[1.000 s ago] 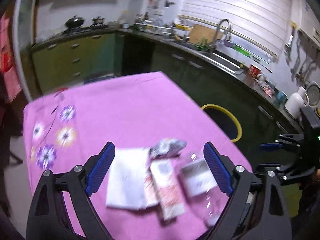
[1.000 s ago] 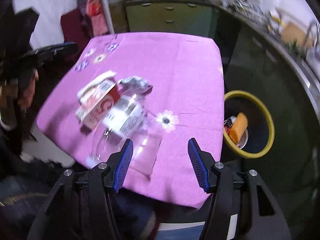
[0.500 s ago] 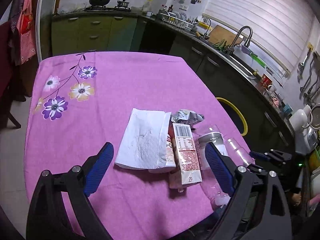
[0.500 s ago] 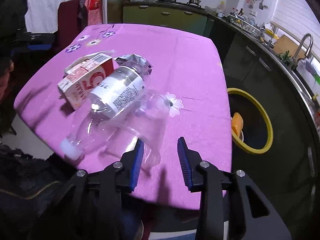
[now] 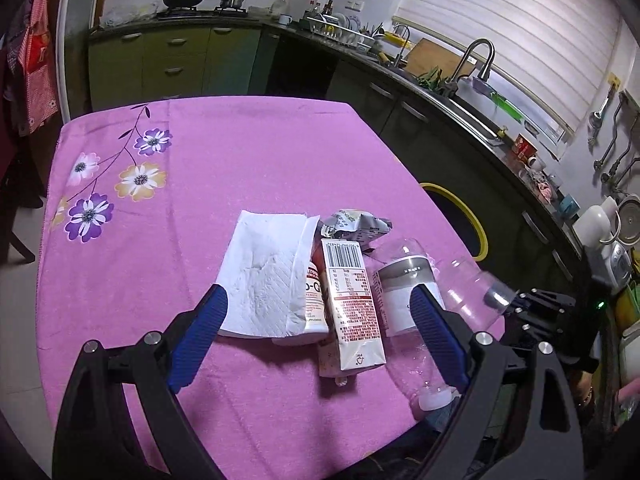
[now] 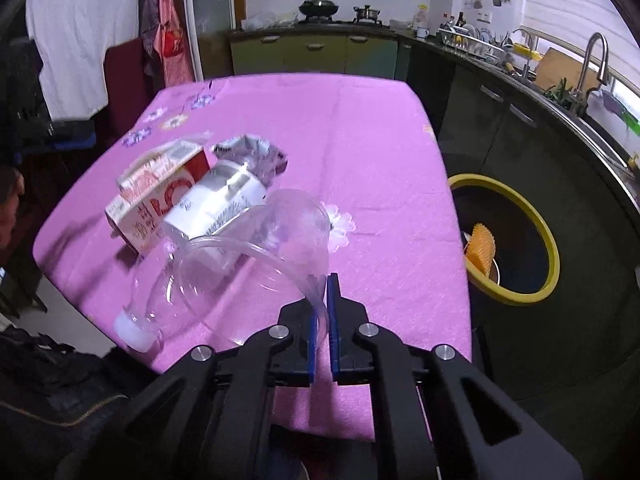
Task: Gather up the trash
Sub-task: 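Grasp the clear plastic cup rim with the right gripper, then carry the plastic cup over the bin and release it with the right gripper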
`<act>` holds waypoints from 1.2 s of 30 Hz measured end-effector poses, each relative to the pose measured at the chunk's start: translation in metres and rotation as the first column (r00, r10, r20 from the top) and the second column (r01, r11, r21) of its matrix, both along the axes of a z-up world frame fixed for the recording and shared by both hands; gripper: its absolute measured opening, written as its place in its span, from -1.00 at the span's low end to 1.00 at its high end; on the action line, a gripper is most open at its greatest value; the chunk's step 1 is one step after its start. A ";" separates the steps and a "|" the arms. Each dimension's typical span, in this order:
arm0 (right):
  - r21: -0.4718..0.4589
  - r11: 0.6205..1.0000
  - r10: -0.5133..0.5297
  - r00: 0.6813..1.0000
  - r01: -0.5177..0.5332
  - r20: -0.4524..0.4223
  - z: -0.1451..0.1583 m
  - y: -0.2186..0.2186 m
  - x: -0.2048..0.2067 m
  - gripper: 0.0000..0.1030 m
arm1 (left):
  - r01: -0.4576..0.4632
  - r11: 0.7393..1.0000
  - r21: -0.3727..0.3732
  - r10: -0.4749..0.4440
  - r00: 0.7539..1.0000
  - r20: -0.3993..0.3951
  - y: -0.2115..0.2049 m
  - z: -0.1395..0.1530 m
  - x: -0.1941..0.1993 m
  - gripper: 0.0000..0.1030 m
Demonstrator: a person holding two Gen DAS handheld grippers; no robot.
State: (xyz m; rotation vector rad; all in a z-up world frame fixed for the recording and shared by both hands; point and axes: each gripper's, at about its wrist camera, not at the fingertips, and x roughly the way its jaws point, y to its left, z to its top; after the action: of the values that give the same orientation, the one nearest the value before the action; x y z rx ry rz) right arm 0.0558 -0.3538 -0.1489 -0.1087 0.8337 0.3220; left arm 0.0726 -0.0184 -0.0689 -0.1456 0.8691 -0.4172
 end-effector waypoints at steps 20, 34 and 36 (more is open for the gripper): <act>-0.078 0.873 -0.488 0.867 0.482 -0.099 -0.016 -0.177 0.170 -0.89 | 0.012 1.000 0.023 -0.011 1.000 -0.014 -0.009 -0.002 -0.003 0.72; -0.011 0.863 -0.504 0.857 0.506 -0.104 -0.017 -0.187 0.159 -0.07 | 0.086 0.995 0.042 -0.082 0.993 -0.083 -0.035 -0.018 0.003 0.72; -0.004 0.870 -0.491 0.866 0.493 -0.098 -0.012 -0.180 0.151 -0.05 | 0.096 0.994 0.047 -0.091 0.991 -0.096 -0.042 -0.019 0.007 0.72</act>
State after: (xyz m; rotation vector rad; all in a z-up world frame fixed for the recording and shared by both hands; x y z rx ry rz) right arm 0.2070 -0.5341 -0.1614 0.1428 0.9216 -0.1503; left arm 0.0795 -0.0600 -0.0882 -0.0773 0.9812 -0.4783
